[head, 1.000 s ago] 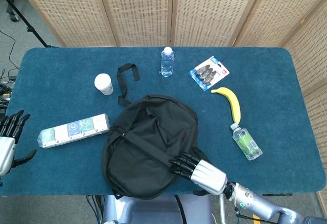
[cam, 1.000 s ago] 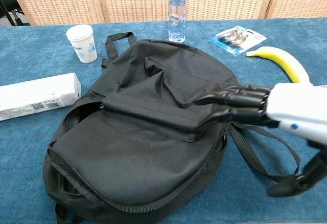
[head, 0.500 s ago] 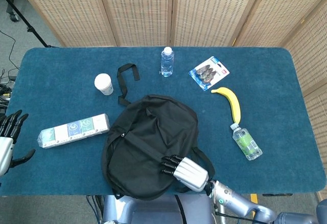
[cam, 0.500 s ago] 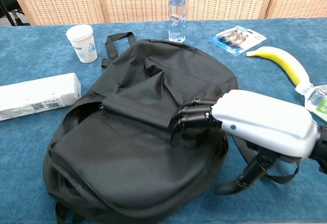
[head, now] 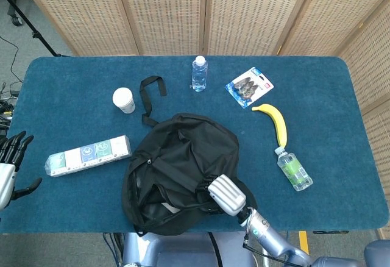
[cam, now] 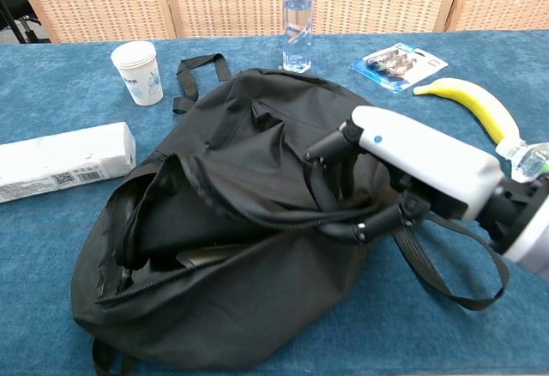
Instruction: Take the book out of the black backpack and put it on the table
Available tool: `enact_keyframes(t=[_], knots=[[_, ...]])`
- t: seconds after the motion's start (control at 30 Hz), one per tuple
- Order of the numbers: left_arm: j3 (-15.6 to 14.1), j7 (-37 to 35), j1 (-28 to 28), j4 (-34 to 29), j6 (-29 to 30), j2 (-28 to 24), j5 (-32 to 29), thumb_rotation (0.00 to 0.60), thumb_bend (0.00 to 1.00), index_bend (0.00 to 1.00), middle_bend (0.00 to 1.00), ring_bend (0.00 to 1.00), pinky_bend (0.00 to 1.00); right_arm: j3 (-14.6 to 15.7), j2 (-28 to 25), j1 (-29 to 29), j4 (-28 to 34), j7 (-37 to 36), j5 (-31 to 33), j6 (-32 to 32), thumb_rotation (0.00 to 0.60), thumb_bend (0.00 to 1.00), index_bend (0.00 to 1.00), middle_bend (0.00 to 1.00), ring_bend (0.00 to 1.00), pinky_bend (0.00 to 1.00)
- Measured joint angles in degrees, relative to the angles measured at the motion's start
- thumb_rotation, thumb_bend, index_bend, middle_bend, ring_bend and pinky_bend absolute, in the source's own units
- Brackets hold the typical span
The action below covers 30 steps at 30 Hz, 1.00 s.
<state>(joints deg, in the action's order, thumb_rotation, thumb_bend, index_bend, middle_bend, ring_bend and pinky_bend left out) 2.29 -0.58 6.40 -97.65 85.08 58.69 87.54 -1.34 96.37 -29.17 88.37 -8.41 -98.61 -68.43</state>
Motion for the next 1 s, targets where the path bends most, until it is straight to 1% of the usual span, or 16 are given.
enact_keyframes(t=[0.13,0.3,0.4,0.6,0.73,0.83,1.0], knots=[[-0.34,0.3,0.12,0.12,-0.19,0.16,0.77,0.6,0.22,0.0,0.0,0.0,0.0,-2.22,1.28,0.07,1.98,0.81,5.05,1.21,0.6,0.44,0.68,0.66,0.56,0.53],[-0.93,0.82,0.4,0.27,-0.76,0.62,1.68,0.6,0.22,0.0,0.0,0.0,0.0,-5.45,1.86,0.0,6.51,2.89,12.42,3.16,0.6,0.46,0.69,0.66,0.56,0.53],[-1.09,0.7,0.46,0.25,-0.82,0.62,2.07,0.6,0.22,0.0,0.0,0.0,0.0,-7.08,1.91,-0.12,8.25,4.8,14.59,3.52,0.6,0.46,0.69,0.67,0.56,0.53],[-1.98,-0.79,1.0,0.72,-1.26,0.6,4.64,0.6,0.22,0.0,0.0,0.0,0.0,-10.01,2.22,-0.26,10.72,5.37,19.85,3.68,0.6,0.46,0.7,0.67,0.56,0.53],[-3.29,-3.16,1.91,1.36,-1.79,0.83,8.69,0.6,0.22,0.0,0.0,0.0,0.0,-12.4,2.38,-0.66,12.31,5.65,24.64,4.29,0.6,0.46,0.7,0.67,0.56,0.53],[-4.74,-5.85,3.14,2.49,-2.57,1.26,12.92,0.6,0.22,0.0,0.0,0.0,0.0,-14.44,2.6,-1.15,14.01,6.17,29.13,4.8,0.6,0.46,0.7,0.67,0.56,0.53],[-6.89,-9.15,6.46,5.15,-4.74,3.15,19.39,0.6,0.25,0.0,0.0,0.0,0.0,-17.39,3.13,-2.55,16.28,9.04,35.19,5.13,0.6,0.46,0.7,0.68,0.56,0.53]])
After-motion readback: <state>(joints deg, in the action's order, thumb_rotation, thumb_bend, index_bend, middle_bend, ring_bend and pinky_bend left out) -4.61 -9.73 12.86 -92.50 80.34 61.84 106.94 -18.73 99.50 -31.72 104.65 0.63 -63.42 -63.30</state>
